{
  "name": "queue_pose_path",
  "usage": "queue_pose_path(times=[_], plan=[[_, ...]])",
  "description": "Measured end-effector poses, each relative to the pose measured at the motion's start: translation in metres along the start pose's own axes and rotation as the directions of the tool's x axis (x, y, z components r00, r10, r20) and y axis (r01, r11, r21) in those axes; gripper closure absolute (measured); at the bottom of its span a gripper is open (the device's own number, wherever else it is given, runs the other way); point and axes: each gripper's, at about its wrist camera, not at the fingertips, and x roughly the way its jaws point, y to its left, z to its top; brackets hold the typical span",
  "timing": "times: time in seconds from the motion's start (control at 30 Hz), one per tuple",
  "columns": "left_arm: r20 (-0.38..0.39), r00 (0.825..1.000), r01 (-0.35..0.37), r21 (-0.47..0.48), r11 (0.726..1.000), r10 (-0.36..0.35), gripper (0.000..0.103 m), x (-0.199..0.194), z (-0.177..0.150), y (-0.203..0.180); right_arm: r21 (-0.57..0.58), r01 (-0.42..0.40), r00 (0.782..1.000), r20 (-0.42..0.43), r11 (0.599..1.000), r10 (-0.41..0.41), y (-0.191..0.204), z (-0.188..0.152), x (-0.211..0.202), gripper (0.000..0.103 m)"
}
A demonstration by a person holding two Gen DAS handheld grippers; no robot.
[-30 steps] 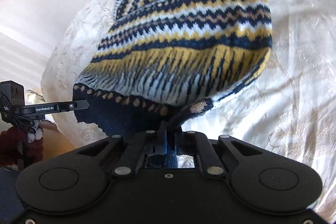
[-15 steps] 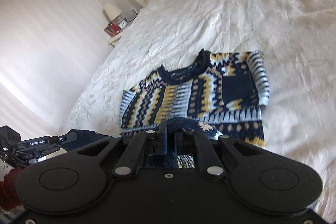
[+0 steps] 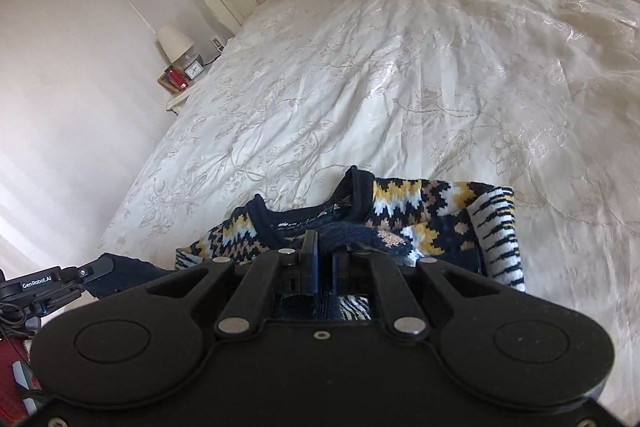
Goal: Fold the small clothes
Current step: 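Lift the hem with both grippers and fold it toward the collar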
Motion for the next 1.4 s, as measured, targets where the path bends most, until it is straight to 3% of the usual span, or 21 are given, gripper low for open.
queue_pose_path(times=[0.3,0.57,0.77,0.83,1.23,1.33,1.4], plan=[[-0.087,0.995,-0.045,-0.007,0.999,0.044,0.097,0.075,0.018,0.014,0.02,0.069,0.995,-0.068,0.997,-0.067,-0.026,0.018,0.061,0.089],[-0.201,0.969,-0.161,-0.061,0.985,0.146,0.095,0.119,0.022,0.027,0.05,0.114,0.986,-0.128,0.992,-0.106,-0.045,0.021,0.094,0.087],[-0.239,0.945,-0.245,-0.065,0.967,0.223,0.092,0.133,0.028,0.033,0.061,0.137,0.981,-0.143,0.989,-0.127,-0.048,0.023,0.107,0.087],[-0.243,0.939,-0.267,-0.067,0.961,0.244,0.086,0.136,0.031,0.035,0.077,0.147,0.98,-0.146,0.986,-0.134,-0.05,0.023,0.11,0.086],[-0.273,0.912,-0.337,-0.072,0.939,0.306,0.082,0.144,0.033,0.054,0.109,0.163,0.977,-0.153,0.981,-0.145,-0.055,0.027,0.12,0.084],[-0.276,0.91,-0.338,-0.065,0.939,0.309,0.079,0.144,0.033,0.054,0.114,0.161,0.979,-0.144,0.98,-0.144,-0.055,0.03,0.121,0.074],[-0.277,0.909,-0.339,-0.056,0.939,0.312,0.079,0.145,0.034,0.053,0.125,0.158,0.982,-0.128,0.979,-0.142,-0.055,0.033,0.121,0.057]])
